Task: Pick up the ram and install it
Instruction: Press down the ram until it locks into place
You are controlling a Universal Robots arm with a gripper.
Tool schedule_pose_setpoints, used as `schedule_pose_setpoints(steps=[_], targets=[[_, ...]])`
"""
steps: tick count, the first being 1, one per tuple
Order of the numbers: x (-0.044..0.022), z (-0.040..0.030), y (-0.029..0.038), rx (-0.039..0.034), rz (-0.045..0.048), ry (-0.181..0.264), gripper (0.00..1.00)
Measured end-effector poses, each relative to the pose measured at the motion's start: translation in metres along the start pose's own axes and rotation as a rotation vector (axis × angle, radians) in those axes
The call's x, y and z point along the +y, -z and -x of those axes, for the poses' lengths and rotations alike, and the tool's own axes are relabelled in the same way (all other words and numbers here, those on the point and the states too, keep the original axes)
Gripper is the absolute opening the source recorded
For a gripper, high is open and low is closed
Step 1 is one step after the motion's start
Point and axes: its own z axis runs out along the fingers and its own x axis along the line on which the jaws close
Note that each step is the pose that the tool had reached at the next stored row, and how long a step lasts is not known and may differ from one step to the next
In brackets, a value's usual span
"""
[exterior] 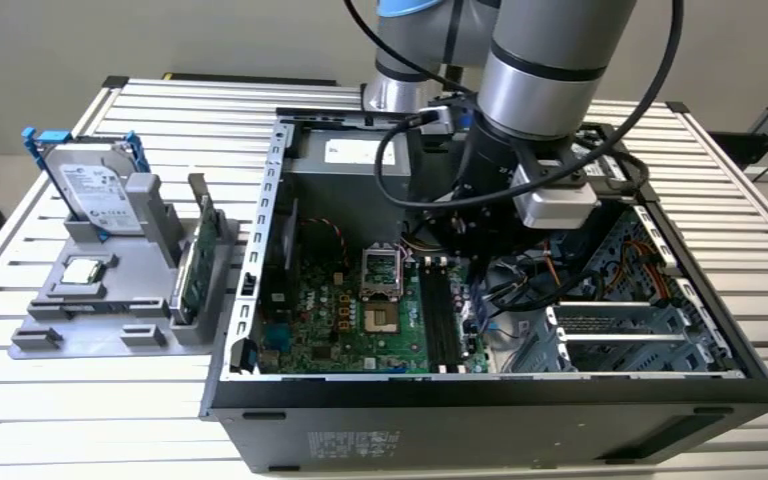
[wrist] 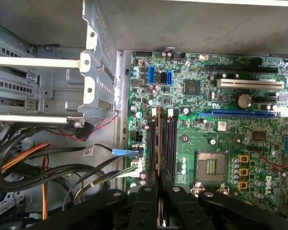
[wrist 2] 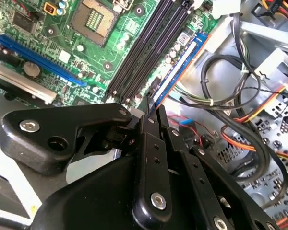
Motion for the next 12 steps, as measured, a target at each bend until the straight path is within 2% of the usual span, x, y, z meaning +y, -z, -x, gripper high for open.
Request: schedule_pose_setpoints(steps=[12], targets=[[-0.0019,-0.0004,-0.0229,0.0,-0.0001,0.0,0.0]])
